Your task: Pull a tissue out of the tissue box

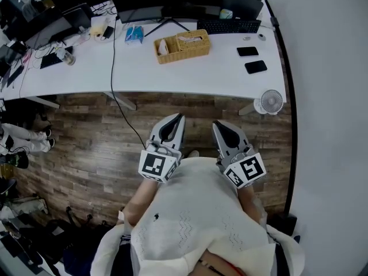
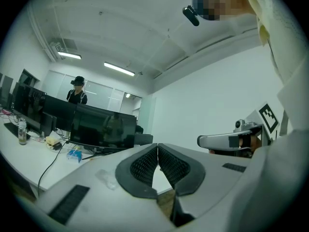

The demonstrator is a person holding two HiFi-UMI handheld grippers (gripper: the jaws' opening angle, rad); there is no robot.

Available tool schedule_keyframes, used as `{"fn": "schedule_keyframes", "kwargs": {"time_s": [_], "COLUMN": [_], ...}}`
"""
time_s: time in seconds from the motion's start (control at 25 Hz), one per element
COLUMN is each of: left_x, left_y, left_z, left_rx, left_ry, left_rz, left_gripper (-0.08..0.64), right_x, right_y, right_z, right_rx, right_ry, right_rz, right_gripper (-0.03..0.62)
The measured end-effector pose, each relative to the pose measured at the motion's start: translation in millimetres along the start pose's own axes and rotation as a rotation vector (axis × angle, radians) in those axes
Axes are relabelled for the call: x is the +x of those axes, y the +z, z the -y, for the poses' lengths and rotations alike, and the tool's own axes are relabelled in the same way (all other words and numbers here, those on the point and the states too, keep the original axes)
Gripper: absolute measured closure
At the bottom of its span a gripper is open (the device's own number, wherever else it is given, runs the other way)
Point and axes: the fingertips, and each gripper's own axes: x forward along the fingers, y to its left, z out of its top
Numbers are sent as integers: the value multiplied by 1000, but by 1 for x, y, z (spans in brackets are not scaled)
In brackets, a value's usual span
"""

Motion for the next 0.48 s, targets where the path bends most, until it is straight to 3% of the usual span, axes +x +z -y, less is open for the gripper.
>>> {"fn": "schedule_keyframes", "kwargs": {"time_s": [0.48], "left_x": [6], "left_y": [-2], "left_z": [5], "left_rx": [14], "left_ry": [-1], "left_rz": [-8], "left_gripper": [546], "right_x": [-1], "right_y": [-6], "right_z": [4], "right_rx": [-21], "right_ry": [3], "right_rz": [-15], "right_gripper": [592]}}
